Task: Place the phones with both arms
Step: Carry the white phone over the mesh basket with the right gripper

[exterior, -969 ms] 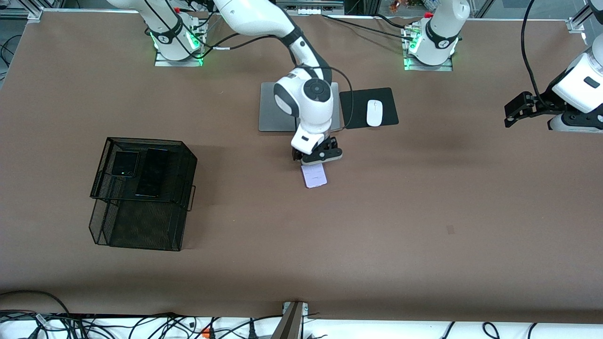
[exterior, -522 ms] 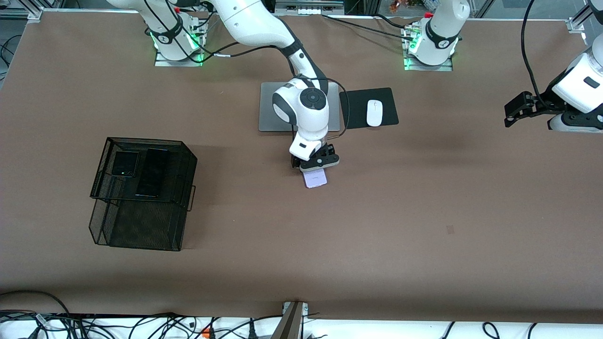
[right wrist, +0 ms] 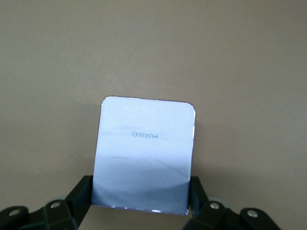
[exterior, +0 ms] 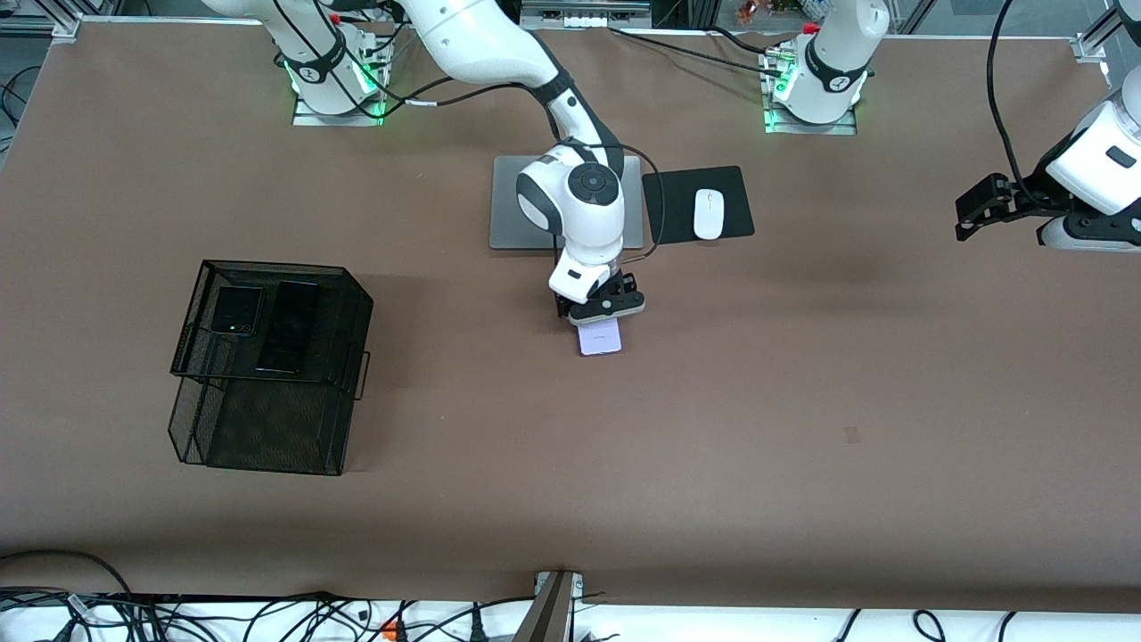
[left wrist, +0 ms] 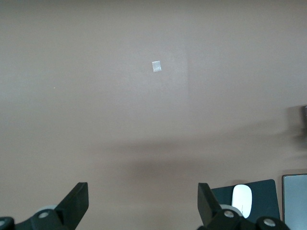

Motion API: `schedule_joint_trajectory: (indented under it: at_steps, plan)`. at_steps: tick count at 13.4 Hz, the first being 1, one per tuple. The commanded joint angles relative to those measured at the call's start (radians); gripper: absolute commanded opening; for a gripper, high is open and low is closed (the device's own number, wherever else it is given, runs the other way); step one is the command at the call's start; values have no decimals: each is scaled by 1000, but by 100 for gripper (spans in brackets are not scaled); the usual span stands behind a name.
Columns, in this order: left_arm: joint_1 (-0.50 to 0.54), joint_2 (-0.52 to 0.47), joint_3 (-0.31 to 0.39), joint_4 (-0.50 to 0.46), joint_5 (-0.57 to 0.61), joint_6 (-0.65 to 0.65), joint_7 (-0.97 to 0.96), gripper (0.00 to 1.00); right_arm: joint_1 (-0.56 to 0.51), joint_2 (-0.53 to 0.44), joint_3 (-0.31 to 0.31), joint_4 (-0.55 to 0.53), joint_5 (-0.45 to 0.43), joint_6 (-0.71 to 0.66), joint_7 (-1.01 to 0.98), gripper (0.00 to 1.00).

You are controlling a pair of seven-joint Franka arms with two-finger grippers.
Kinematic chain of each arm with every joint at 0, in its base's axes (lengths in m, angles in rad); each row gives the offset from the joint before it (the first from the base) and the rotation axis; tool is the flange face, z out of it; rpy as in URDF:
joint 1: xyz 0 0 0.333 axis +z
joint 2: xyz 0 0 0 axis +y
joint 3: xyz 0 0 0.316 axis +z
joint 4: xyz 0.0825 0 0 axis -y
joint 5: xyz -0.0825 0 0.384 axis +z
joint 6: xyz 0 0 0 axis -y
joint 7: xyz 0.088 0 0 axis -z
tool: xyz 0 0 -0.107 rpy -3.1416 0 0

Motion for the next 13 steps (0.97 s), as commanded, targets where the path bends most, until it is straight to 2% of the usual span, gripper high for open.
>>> schedule_joint_trajectory:
  at_steps: [1, 3, 6, 10, 13]
  plan:
    - [-9, 6, 8, 13, 13, -30, 16, 100, -9, -160, -60, -15, 49, -192, -10, 5]
    - [-9, 4, 7, 14, 13, -31, 16, 100, -8, -234, -116, -15, 47, -311, -13, 5]
    - [-9, 6, 7, 14, 12, -31, 12, 100, -32, -300, -245, -15, 67, -502, -84, 5]
    - [-9, 6, -1, 14, 12, -31, 12, 100, -129, -310, -415, -15, 86, -662, -321, 5]
    - [-10, 6, -1, 14, 12, -31, 12, 100, -273, -310, -439, -15, 96, -679, -540, 5]
